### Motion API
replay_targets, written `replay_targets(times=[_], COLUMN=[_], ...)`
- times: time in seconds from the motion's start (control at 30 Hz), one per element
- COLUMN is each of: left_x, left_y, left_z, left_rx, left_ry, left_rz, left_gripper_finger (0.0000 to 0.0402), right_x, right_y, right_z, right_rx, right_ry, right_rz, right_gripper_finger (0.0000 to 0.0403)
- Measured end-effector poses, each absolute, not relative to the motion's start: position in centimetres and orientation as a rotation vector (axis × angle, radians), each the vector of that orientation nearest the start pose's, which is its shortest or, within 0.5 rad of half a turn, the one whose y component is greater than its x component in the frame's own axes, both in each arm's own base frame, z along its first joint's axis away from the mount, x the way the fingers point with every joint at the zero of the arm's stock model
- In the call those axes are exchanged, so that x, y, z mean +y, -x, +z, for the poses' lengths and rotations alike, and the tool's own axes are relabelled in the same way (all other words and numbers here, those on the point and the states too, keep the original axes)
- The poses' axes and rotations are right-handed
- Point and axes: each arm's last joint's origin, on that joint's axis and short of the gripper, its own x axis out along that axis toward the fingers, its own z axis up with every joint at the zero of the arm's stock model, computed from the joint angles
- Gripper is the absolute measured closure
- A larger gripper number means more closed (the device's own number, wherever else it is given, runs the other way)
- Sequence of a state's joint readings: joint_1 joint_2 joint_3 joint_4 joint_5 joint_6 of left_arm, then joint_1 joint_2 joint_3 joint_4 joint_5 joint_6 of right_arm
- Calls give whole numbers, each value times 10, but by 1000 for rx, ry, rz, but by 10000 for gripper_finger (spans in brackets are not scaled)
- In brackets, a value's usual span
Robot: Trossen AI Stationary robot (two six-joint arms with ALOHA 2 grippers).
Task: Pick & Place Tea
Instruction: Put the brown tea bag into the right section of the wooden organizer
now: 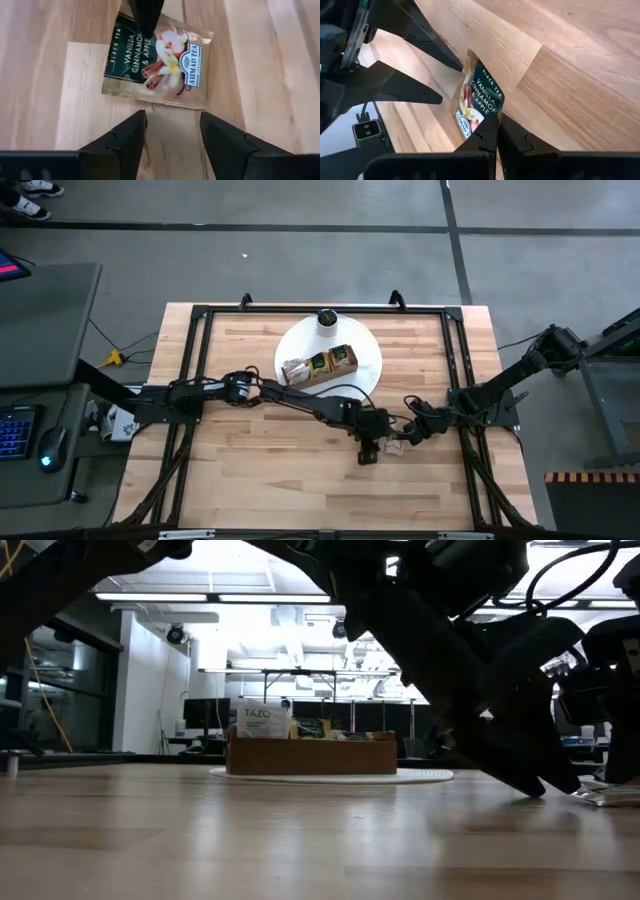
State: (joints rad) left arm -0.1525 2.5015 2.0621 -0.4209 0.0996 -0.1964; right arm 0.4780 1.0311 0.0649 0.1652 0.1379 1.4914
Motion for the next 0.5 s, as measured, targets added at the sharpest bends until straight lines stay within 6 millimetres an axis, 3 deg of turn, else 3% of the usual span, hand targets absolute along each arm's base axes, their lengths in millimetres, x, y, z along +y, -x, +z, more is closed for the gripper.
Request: replay_targets(times=[0.5], left_x=[-73], left_y=[-494], left_z=[221], left_rx=[990], left_ry=[-38], left_rz=[82], left_gripper_finger=[210], right_x=[59], right_y=[-127], right_z=[99], right_rx=[755], right_ry=[-1110], right_rz=[-278], right_gripper_finger=[403])
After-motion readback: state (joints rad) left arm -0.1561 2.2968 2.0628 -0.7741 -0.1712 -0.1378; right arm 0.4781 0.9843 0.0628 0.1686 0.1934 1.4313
